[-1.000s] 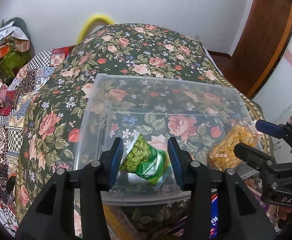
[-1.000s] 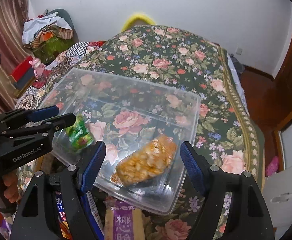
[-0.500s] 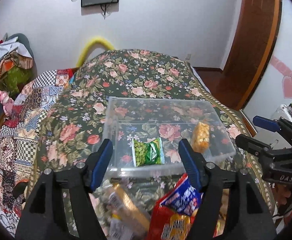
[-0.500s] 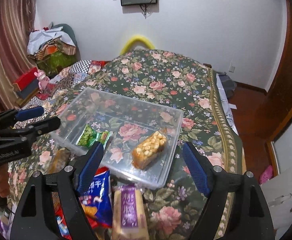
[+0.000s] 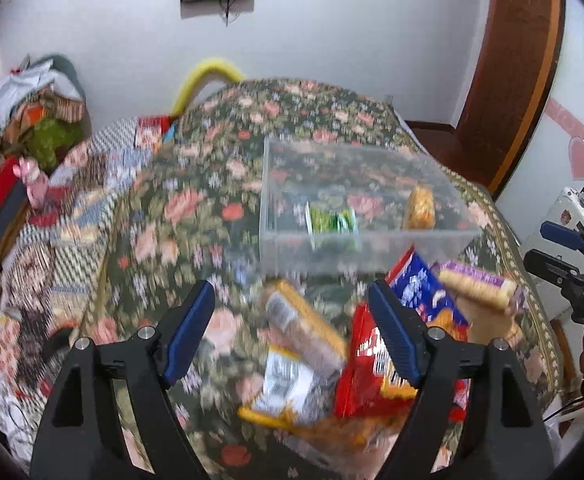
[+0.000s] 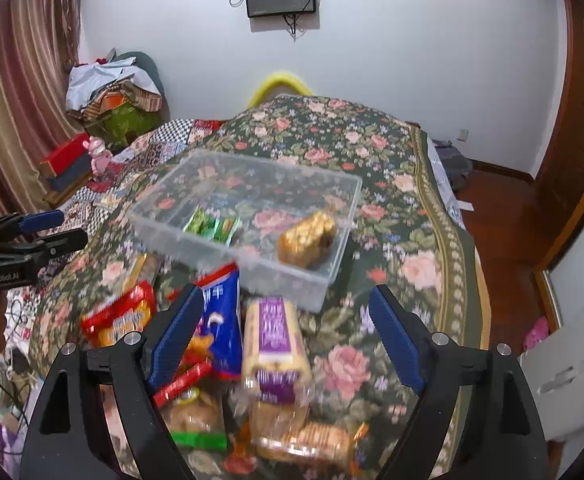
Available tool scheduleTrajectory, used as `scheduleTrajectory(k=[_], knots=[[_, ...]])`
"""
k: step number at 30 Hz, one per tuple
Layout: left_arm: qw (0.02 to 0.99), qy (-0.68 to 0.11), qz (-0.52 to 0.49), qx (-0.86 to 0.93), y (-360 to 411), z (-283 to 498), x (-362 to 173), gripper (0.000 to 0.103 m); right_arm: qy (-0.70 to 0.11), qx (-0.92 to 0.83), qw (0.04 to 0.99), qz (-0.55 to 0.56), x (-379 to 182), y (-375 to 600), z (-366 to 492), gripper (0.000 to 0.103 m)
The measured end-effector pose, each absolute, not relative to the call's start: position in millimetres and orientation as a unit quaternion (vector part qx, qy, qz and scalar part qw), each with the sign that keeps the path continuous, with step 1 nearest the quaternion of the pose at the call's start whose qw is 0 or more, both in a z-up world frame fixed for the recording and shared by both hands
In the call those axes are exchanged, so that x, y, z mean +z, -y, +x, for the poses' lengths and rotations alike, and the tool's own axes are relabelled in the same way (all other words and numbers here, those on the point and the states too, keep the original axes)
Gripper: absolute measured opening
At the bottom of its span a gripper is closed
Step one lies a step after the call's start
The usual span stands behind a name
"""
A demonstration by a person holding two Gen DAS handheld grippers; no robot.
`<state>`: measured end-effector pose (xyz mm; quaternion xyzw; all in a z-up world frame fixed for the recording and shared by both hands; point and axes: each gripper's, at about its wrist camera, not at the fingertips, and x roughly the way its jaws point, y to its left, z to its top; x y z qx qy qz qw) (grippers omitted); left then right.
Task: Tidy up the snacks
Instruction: 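Grasp the brown wafer roll with the left tool while the right tool grasps the purple coconut roll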
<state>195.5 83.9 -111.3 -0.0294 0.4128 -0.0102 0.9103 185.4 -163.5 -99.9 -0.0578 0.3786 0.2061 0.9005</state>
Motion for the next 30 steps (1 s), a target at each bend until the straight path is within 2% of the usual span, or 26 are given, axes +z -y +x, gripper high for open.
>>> scheduleTrajectory(k=[13, 18, 21, 25, 27, 30], knots=[[0.885, -0.464, -0.049, 0.003, -80, 215, -176, 0.079, -0.413, 0.202, 0.886, -0.06, -142, 172, 177, 0.083], [0.876, -0.479, -0.058, 0.004, -79, 228, -194, 0.073, -0.416, 0.214, 0.882, -0.062, -150, 165, 185, 0.083], [0.871, -0.487, -0.07, -0.001, -79, 231, -204, 0.069, -0.418, 0.22, 0.879, -0.07, -156, 159, 190, 0.074], [0.862, -0.5, -0.083, -0.018, -73, 236, -216, 0.053, -0.434, 0.229, 0.869, -0.065, -166, 156, 199, 0.054], [0.863, -0.499, -0.079, -0.017, -70, 236, -219, 0.051, -0.44, 0.235, 0.864, -0.062, -169, 155, 200, 0.045], [0.866, -0.493, -0.074, -0.022, -69, 232, -218, 0.044, -0.441, 0.241, 0.862, -0.062, -170, 154, 198, 0.043]])
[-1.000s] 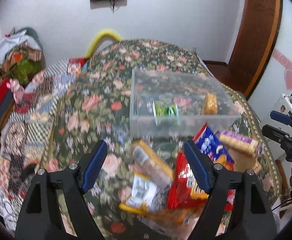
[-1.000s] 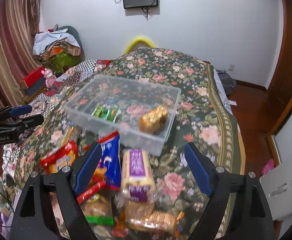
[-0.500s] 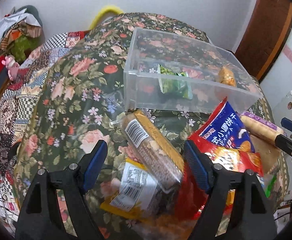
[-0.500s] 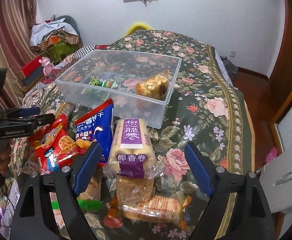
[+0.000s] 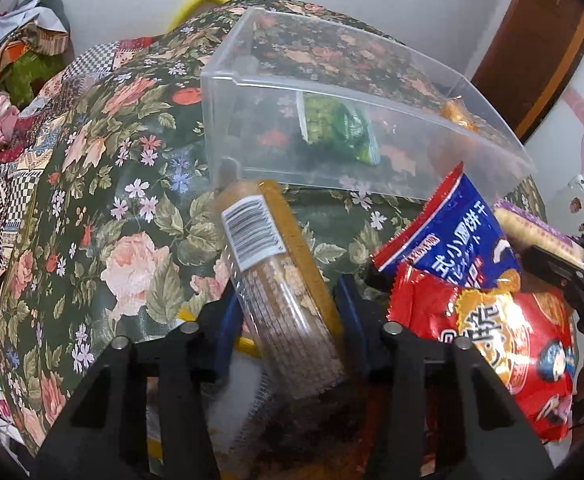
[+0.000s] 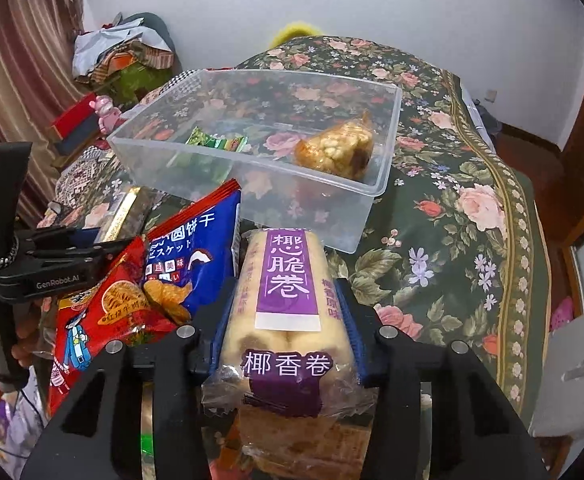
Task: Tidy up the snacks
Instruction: 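Grasp the brown wafer roll with the left tool while the right tool grasps the purple coconut roll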
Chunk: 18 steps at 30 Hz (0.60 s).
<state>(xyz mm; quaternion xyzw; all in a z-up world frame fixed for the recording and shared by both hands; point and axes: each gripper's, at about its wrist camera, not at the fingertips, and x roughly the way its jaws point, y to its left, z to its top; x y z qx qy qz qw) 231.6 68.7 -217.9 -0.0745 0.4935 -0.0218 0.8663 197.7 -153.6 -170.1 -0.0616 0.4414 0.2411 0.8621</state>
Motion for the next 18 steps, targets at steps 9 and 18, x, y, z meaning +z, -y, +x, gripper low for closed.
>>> scheduleTrajectory(k=[9, 18], knots=[[0.87, -0.487, -0.073, -0.027, -74, 213, -209, 0.035, -0.424, 0.235, 0.872, -0.061, -162, 159, 183, 0.043], [0.882, -0.466, -0.068, -0.024, -79, 192, -182, 0.034, -0.399, 0.233, 0.886, -0.043, -139, 169, 171, 0.043]])
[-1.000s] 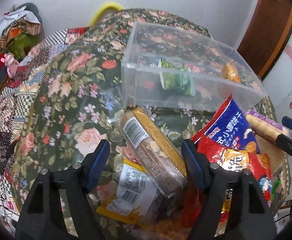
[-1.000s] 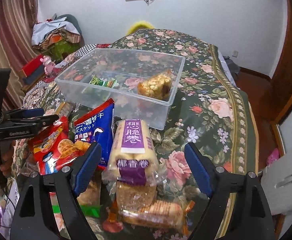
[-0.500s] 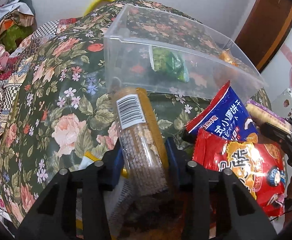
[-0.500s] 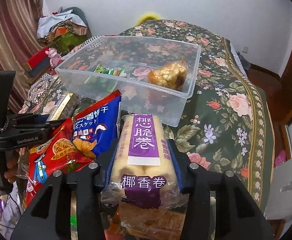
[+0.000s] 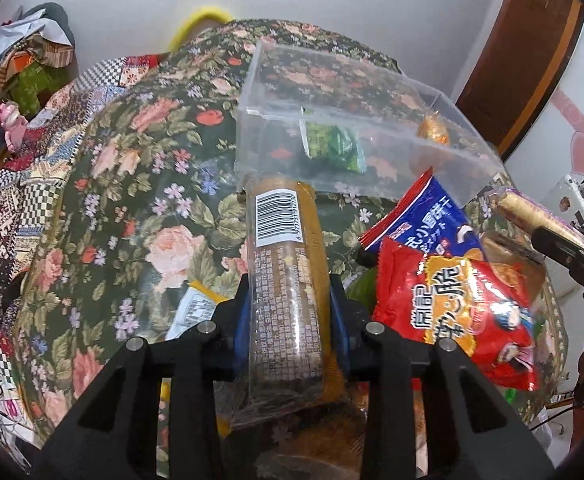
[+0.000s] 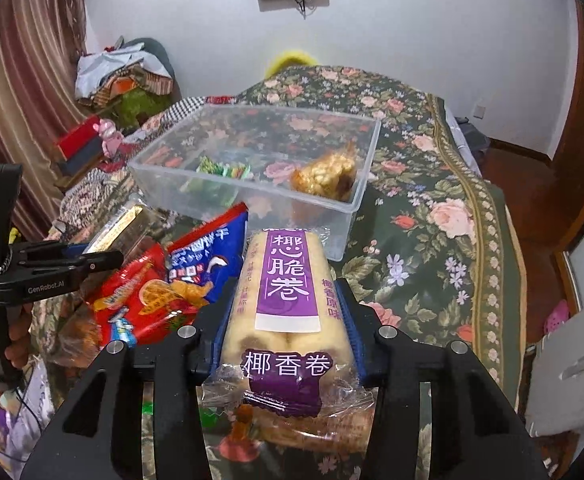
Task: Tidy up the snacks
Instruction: 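Grasp the brown wafer roll with the left tool while the right tool grasps the purple coconut roll, then lower the wafer roll into the box while the right tool lowers the coconut roll in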
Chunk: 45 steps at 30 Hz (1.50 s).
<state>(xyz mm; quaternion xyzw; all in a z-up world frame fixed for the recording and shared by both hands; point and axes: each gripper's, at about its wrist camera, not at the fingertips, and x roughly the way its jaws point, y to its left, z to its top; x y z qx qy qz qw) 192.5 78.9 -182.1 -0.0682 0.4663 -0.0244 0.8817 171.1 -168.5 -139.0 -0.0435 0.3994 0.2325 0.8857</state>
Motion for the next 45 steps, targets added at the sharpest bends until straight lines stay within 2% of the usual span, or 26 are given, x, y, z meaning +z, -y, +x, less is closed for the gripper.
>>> scheduleTrajectory(k=[12, 26, 34, 45], knots=[[0.911, -0.407, -0.066, -0.027, -78, 186, -123, 0.034, -0.364, 0.237, 0.9, -0.03, -110, 167, 165, 0.043], [0.926, -0.372, -0.059, -0.037, -72, 233, -87, 0.034, -0.32, 0.24, 0.916, -0.021, -80, 151, 192, 0.043], [0.925, -0.373, -0.059, -0.035, -73, 269, -87, 0.034, -0.318, 0.241, 0.916, -0.034, -78, 131, 222, 0.043], [0.911, -0.406, -0.06, -0.036, -75, 313, -113, 0.034, -0.346, 0.238, 0.904, -0.079, -93, 108, 260, 0.043]])
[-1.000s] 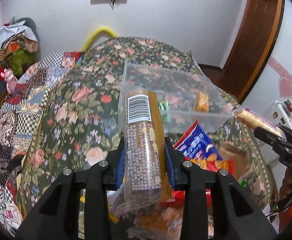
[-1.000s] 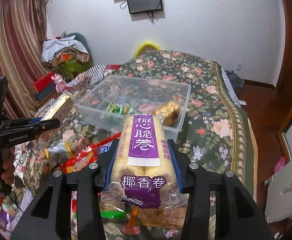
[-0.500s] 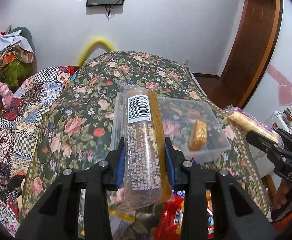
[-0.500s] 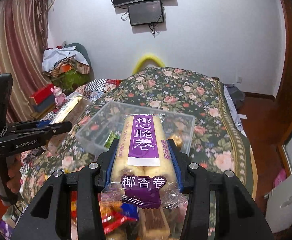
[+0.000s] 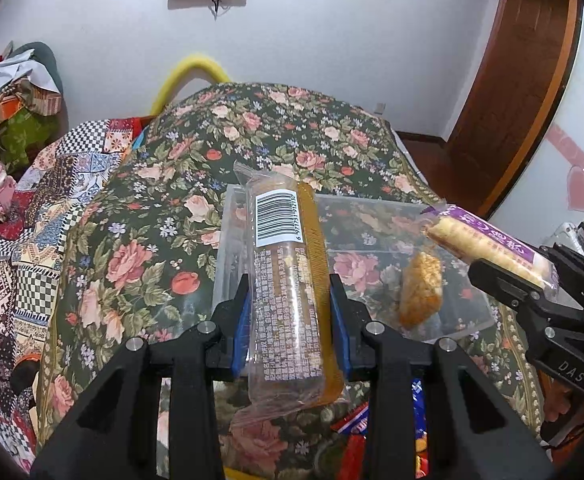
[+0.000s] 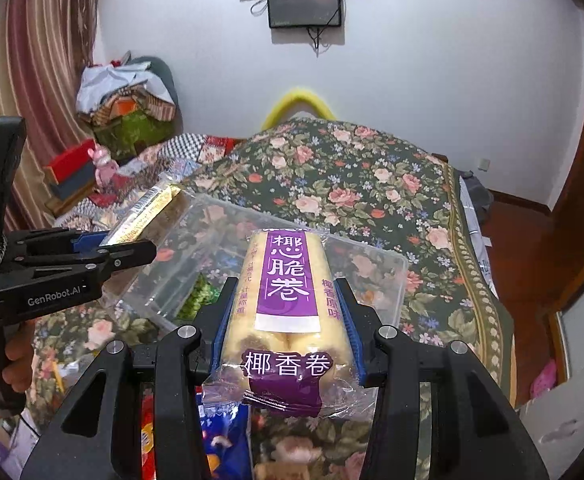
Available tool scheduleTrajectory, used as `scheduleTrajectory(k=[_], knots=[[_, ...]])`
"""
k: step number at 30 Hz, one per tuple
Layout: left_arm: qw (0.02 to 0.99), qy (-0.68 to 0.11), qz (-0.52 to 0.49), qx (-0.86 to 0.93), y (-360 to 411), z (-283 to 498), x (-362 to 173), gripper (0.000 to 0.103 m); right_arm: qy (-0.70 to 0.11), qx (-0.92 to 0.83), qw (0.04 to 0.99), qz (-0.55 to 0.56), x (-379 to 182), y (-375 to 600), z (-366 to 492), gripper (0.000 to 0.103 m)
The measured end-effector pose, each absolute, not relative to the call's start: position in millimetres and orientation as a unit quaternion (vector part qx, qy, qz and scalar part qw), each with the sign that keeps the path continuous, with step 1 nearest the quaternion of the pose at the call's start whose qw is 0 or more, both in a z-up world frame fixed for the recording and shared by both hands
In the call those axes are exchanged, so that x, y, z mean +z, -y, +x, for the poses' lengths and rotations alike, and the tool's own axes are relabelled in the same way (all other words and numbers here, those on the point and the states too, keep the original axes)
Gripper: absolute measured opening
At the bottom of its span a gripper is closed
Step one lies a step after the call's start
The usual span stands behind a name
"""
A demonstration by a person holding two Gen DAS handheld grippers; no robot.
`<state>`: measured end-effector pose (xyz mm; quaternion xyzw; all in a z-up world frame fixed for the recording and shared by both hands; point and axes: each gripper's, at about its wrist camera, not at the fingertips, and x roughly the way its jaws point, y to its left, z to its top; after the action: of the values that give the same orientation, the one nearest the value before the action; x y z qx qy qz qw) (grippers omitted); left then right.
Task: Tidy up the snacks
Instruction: 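Lower the wafer roll into the box while the right tool lowers the coconut roll in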
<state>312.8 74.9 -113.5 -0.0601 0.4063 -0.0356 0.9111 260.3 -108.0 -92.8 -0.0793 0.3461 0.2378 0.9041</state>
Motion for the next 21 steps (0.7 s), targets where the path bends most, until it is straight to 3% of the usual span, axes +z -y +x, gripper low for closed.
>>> scheduleTrajectory(k=[21], knots=[[0.896, -0.442, -0.045, -0.024, -73, 348, -149, 0.037, -0.428, 0.237, 0.864, -0.12, -134, 87, 304, 0.046]])
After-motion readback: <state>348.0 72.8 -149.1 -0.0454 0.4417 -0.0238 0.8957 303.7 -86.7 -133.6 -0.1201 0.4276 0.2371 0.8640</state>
